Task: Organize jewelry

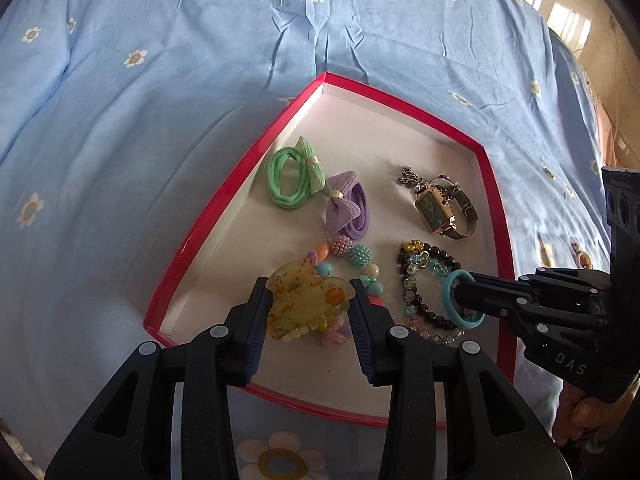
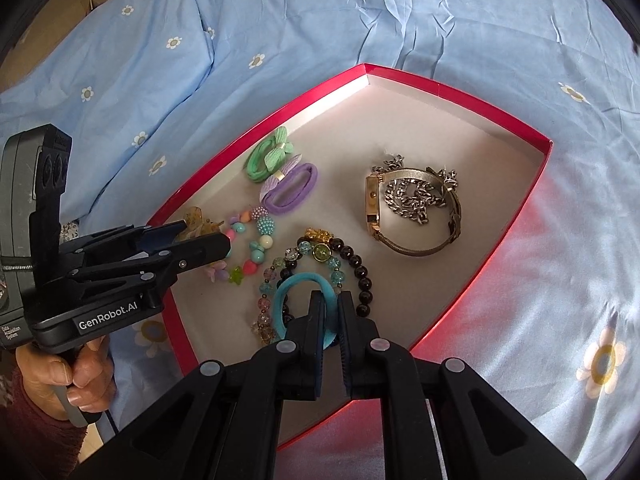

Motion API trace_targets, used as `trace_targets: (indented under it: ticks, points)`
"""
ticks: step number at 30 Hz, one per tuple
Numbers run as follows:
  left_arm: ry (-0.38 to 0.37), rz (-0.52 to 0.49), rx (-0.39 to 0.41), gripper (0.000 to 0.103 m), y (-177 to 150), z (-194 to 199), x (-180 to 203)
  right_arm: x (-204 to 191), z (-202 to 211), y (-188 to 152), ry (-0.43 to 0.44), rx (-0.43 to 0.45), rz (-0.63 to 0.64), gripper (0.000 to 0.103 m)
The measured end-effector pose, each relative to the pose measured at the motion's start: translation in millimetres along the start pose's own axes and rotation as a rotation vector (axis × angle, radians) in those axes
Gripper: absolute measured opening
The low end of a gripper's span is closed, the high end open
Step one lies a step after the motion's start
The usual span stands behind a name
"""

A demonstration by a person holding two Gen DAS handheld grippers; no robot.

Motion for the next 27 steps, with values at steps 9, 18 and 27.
trace_targets:
  ticks: [9, 18, 27]
  points:
    - [0.002, 0.012, -0.006, 0.043, -2.0, -0.6, -4.4, -0.2, 1.9, -0.2, 0.001, 0.003, -0.004, 0.011]
    - [0.017, -0.007, -0.004, 0.046, -6.2, 2.6, -3.8, -0.6, 4.9, -0.4, -0.004, 0.008, -0.002, 0.011]
    - [0.02, -0.009, -0.005, 0.053, -8.9, 5.7, -3.1, -1.4, 7.8, -1.3, -0.011, 0.012, 0.001, 0.022]
Point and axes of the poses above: each gripper's, at about its wrist camera, not at the fingertips, and z roughly against the way its jaws point, x to its right, y to its top, the point moved 5 cm from there along -z, roughly the way its jaws point, and after that the axes turned 14 degrees about y, right-handed, at the moved point
